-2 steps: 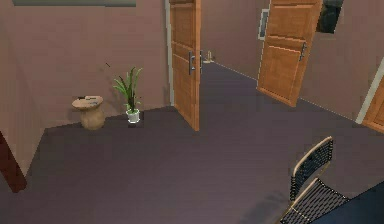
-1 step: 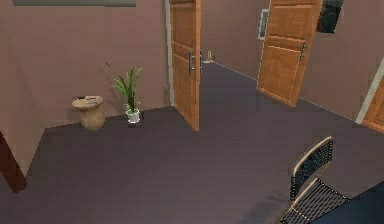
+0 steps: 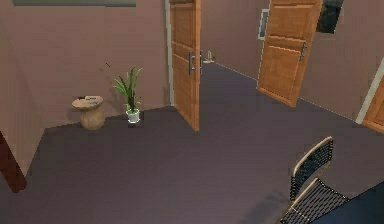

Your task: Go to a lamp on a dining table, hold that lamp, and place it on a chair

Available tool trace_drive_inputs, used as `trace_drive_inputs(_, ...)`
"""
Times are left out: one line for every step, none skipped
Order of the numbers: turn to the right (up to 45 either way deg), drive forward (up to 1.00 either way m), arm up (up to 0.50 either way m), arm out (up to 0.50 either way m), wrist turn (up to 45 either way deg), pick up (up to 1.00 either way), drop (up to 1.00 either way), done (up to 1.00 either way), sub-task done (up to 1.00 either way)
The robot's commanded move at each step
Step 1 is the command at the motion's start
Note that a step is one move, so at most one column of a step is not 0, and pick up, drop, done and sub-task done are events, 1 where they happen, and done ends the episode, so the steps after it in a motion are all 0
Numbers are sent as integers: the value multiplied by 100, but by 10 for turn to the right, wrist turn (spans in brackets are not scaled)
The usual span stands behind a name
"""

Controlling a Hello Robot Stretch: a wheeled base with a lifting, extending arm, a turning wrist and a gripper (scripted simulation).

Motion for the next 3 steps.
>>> trace_drive_inputs(0,0,0,0,450,0,0,0,0)
trace_drive_inputs(0,0,0,0,450,0,0,0,0)
trace_drive_inputs(0,0,0,0,180,0,0,0,0)
